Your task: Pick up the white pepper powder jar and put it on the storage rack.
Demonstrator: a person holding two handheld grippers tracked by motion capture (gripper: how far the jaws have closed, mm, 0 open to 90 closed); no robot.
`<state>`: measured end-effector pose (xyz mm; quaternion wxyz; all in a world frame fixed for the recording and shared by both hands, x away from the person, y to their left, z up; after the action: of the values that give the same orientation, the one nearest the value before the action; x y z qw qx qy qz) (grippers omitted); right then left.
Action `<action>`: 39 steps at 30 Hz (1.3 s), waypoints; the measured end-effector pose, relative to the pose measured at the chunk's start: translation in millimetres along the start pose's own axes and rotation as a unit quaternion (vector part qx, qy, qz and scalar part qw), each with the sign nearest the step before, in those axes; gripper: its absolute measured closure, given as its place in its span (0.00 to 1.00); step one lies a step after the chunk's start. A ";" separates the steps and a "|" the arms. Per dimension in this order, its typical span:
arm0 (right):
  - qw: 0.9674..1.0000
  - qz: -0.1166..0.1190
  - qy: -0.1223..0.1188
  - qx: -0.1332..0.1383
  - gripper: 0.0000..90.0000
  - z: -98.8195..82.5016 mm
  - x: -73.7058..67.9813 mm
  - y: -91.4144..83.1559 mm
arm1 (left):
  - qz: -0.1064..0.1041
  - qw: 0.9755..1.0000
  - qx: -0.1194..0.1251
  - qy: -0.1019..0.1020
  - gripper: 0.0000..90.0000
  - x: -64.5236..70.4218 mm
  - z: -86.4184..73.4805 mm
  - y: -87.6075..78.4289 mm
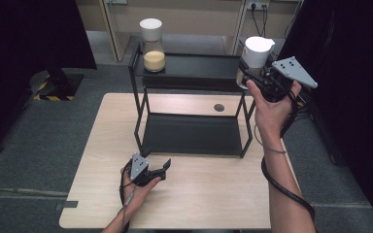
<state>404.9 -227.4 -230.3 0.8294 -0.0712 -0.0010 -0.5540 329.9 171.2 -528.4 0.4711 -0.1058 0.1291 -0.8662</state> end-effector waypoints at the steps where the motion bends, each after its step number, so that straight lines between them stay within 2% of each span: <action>1: 1.000 -0.001 -0.001 -0.001 0.34 0.9 0.1 1.0 | 0.000 1.000 0.000 0.000 0.14 0.0 0.0 0.1; 12: 1.000 -0.010 0.005 -0.005 0.34 8.8 3.9 12.8 | 0.000 1.000 0.001 0.000 0.14 0.0 -0.2 -0.2; 23: 1.000 -0.022 0.012 -0.016 0.34 15.3 11.2 32.2 | 0.000 1.000 0.001 0.001 0.14 0.1 -0.2 -0.2; 39: 0.998 -0.040 0.026 -0.043 0.34 11.1 21.6 59.9 | -0.001 1.000 0.001 0.003 0.14 0.2 -0.4 -0.5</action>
<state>469.1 -223.4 -224.6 0.8026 -0.0919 0.0413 -0.5879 329.3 171.4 -528.6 0.4700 -0.1026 0.1292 -0.8671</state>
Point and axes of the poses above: each handheld gripper's, and its own axes: y roughly forward along the jaws, z roughly out of its top, x roughly to its right, the point moved 9 cm from there along y, roughly forward along the jaws, and after that the axes turned 12 degrees about -x, right-handed, at the moved point
